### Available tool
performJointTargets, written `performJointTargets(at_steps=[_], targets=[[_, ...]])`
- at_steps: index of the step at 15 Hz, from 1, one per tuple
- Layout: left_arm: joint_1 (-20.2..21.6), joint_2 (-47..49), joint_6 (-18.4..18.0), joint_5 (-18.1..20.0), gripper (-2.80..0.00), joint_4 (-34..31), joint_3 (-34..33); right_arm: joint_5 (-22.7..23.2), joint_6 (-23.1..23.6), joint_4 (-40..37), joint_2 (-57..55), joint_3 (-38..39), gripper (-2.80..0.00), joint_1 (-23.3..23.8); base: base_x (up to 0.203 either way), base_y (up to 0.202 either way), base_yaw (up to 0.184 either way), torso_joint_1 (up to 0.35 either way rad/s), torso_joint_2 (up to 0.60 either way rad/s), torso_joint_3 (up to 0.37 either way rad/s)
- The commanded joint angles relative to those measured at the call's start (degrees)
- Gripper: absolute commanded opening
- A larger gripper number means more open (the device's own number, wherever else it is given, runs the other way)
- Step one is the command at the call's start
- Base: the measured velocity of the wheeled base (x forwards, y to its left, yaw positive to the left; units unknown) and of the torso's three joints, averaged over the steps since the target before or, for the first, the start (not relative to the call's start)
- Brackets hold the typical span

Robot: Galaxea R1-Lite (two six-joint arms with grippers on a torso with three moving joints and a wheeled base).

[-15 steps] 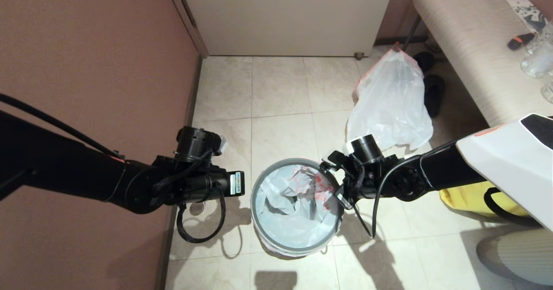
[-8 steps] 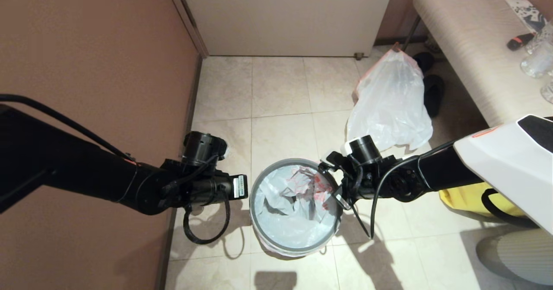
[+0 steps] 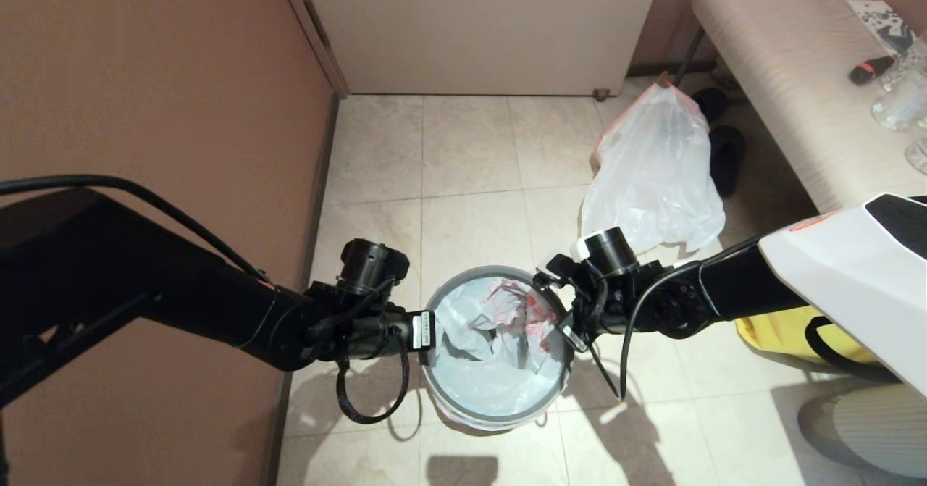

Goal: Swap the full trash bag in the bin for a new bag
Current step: Place the trash can ring on the trash can

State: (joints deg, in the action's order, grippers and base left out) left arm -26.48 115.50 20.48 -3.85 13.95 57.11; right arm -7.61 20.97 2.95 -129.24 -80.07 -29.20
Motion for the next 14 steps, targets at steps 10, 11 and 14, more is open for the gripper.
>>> performJointTargets(at_steps=[10,11,14], targets=[[0.81,7.96,0.17,-0.19,-2.8,3.13,0.22,-0.04,0.13,0.1,-0.57,0.0,-2.8,0.11,0.0,0.0,0.0,0.0,0.0,0.0],[0.91,8.75,0.17,-0.19,-2.8,3.25,0.35,-0.04,0.13,0.12,-0.57,0.0,-2.8,0.11,0.0,0.0,0.0,0.0,0.0,0.0],[1.17,9.12,0.26,-0.1,-2.8,3.28,0.37,-0.04,0.13,0.04,-0.57,0.0,-2.8,0.11,0.0,0.0,0.0,0.0,0.0,0.0]])
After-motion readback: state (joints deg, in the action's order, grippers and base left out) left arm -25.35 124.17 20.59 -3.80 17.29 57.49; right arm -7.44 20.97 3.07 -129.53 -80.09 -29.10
